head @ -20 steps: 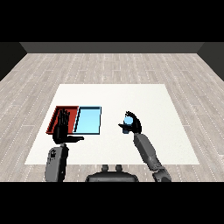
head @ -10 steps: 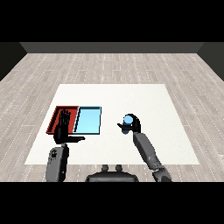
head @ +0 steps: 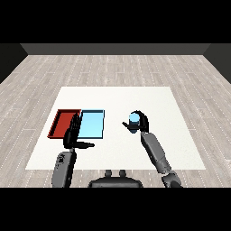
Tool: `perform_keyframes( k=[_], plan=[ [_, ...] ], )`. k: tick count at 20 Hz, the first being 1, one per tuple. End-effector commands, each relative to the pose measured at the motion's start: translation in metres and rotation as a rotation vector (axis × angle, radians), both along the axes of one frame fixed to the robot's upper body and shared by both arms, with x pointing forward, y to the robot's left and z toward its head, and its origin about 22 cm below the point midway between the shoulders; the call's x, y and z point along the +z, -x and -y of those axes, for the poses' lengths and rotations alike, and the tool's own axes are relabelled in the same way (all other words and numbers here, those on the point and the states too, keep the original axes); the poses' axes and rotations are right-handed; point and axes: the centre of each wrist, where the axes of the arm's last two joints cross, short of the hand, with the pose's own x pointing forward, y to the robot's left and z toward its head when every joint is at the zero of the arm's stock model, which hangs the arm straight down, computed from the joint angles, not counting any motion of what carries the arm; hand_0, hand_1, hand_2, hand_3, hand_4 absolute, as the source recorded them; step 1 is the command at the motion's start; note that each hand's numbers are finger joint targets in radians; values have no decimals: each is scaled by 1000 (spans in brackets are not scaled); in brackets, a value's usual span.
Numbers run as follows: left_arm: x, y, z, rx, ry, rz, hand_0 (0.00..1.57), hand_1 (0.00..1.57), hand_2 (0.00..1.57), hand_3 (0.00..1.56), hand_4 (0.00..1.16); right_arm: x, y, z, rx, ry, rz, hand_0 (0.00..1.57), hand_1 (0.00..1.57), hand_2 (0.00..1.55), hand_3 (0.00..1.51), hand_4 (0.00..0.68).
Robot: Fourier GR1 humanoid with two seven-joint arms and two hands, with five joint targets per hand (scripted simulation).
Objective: Pick the blue can and put it in the blue box
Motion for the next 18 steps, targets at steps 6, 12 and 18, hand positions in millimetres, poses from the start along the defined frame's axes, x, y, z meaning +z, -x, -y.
perform_keyframes(
  k=[6,12,18],
  plan=[
    [0,-13,42,-108,-46,-108,0,0,0,0,0,50,1,0,32,72,135,1418,1418,1445,1407,622],
    [-2,-27,54,-90,-49,-111,0,0,0,0,0,62,18,-11,49,112,136,1435,1435,1452,1404,606],
    [-23,-24,79,-170,-9,-156,0,0,0,0,0,63,41,-29,47,120,148,1438,1438,1451,1401,609]
  ],
)
